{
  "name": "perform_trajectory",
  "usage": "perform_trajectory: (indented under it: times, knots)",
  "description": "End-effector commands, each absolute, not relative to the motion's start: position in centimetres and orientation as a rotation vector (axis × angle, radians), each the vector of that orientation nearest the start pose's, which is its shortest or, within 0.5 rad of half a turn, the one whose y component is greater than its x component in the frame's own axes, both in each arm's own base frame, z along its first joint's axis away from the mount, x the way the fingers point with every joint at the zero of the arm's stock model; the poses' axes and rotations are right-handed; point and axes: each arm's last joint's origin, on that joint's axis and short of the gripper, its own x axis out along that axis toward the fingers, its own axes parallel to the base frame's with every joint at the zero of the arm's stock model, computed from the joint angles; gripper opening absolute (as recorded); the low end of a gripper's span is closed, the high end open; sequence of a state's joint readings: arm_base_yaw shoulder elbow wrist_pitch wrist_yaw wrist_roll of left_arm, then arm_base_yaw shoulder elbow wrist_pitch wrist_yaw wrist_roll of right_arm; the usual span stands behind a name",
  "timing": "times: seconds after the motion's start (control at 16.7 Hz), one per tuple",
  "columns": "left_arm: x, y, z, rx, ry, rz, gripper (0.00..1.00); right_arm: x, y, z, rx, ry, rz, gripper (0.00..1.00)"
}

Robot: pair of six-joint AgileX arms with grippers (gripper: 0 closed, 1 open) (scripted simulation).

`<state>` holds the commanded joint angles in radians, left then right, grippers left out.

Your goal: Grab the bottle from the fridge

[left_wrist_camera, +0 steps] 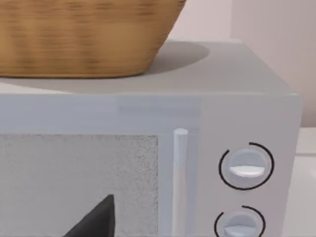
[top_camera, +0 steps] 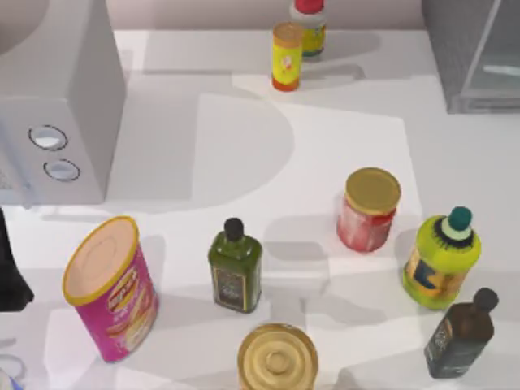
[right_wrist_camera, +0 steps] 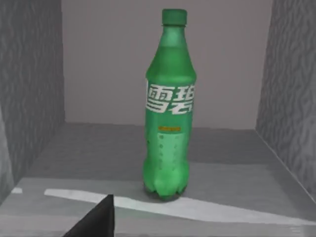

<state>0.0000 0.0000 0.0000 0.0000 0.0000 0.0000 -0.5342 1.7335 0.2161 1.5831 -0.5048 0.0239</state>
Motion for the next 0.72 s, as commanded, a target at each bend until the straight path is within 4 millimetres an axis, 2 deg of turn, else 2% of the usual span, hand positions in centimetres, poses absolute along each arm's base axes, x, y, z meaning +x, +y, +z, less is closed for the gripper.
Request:
perform_trajectory:
  times: [0.18, 0.48, 0.6, 0.72]
  knots:
    - [10.6, -0.1, 16.0, 0.000, 0.000, 0.000, 1.00, 20.5, -10.2, 11.0, 0.000, -0.002, 0.000, 1.00]
    - [10.6, -0.1, 16.0, 0.000, 0.000, 0.000, 1.00, 20.7, -10.4, 11.5, -0.011, -0.021, -0.007, 1.00]
    - [10.6, -0.1, 16.0, 0.000, 0.000, 0.000, 1.00, 21.3, -10.9, 11.9, -0.027, -0.038, -0.021, 1.00]
    - [10.6, -0.1, 16.0, 0.000, 0.000, 0.000, 1.00, 22.9, -11.9, 12.8, -0.058, -0.072, -0.046, 1.00]
